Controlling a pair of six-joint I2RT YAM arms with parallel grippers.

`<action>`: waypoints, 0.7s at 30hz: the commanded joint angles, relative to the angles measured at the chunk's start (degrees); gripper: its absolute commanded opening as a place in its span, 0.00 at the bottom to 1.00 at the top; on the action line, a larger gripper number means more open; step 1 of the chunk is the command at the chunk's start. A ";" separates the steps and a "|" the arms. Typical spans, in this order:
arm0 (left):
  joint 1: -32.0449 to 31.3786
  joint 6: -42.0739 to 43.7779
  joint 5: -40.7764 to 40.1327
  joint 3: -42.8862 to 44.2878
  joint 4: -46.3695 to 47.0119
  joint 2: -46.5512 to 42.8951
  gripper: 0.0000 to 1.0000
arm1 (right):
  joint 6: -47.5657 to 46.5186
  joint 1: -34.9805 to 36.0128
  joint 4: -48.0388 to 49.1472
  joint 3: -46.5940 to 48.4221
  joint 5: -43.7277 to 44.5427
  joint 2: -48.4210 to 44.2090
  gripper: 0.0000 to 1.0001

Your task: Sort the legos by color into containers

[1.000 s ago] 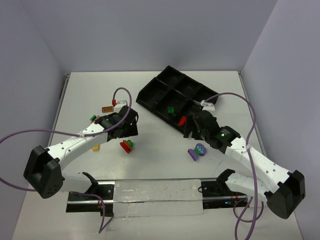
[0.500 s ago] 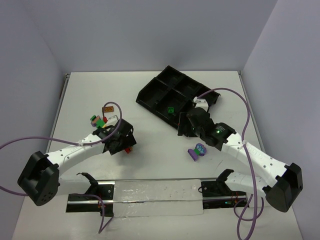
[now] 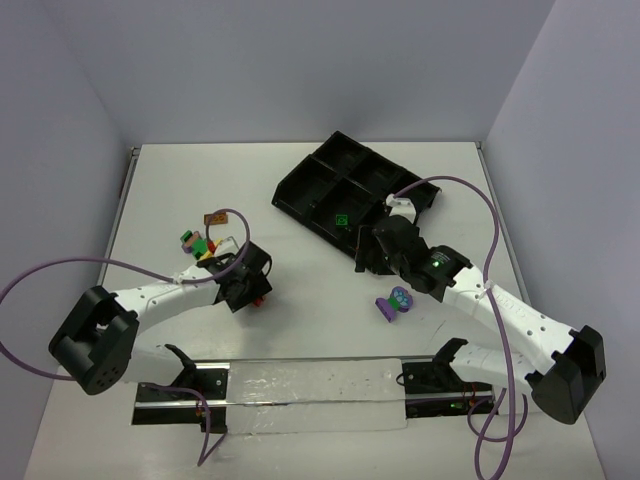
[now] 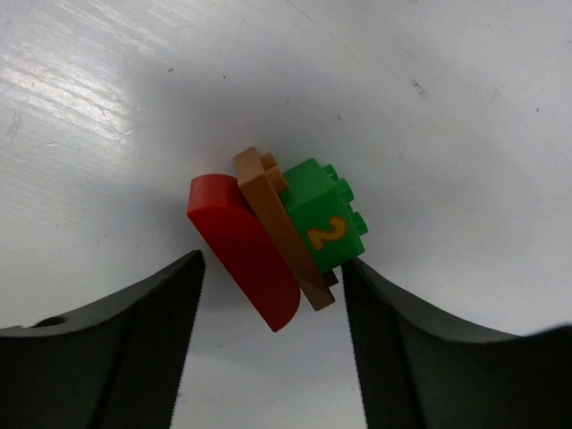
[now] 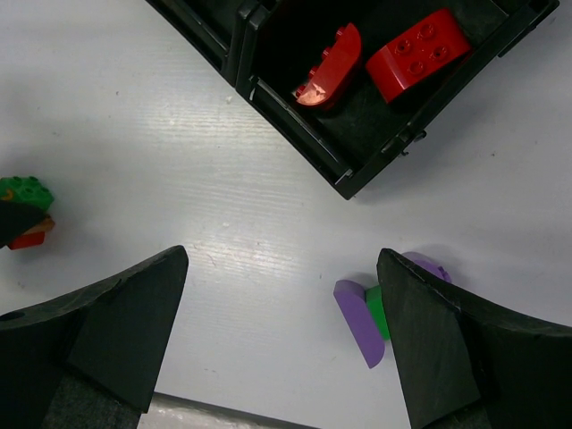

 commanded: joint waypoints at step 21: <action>0.46 -5.82 -6.40 -4.57 3.40 -10.35 0.99 | 0.42 0.84 -0.08 2.45 1.20 -0.18 0.94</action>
